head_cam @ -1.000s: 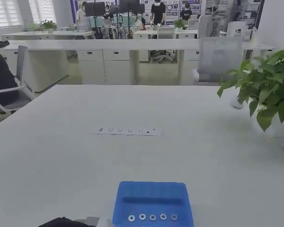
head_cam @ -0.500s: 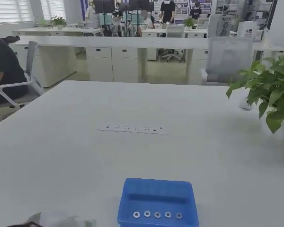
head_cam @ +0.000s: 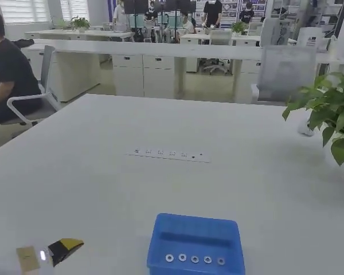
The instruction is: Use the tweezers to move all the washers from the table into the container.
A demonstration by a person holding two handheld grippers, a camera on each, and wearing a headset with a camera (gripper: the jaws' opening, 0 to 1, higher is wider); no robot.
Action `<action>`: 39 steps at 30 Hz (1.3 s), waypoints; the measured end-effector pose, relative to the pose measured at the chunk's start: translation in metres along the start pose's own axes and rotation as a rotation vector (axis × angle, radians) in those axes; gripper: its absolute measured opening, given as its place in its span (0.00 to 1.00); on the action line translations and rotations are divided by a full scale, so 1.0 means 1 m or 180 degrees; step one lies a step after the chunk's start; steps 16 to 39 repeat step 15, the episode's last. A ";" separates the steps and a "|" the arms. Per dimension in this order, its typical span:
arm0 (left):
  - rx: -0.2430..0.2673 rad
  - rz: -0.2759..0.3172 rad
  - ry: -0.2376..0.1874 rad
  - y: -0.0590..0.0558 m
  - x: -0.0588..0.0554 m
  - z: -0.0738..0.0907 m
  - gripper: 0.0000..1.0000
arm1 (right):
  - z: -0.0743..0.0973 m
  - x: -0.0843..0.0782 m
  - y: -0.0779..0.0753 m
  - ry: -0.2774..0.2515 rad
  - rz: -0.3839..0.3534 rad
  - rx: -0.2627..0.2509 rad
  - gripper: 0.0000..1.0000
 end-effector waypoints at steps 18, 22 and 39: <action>0.0252 0.1054 -0.1297 0.021 0.023 0.036 0.99 | 0.005 0.012 -0.005 -0.0335 -0.0185 -0.0079 0.99; 0.0252 0.1054 -0.1297 0.021 0.023 0.036 0.99 | 0.005 0.012 -0.005 -0.0335 -0.0185 -0.0079 0.99; 0.0252 0.1054 -0.1297 0.021 0.023 0.036 0.99 | 0.005 0.012 -0.005 -0.0335 -0.0185 -0.0079 0.99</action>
Point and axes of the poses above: the centre of the closed fingertips' face, and the gripper's own axes: z roughly backward along the fingers, y roughly to its left, x roughly out of its top, the point moved 5 cm from there along z, roughly backward along the fingers, and after that the axes turned 3 degrees about y, right-handed, at the moved point
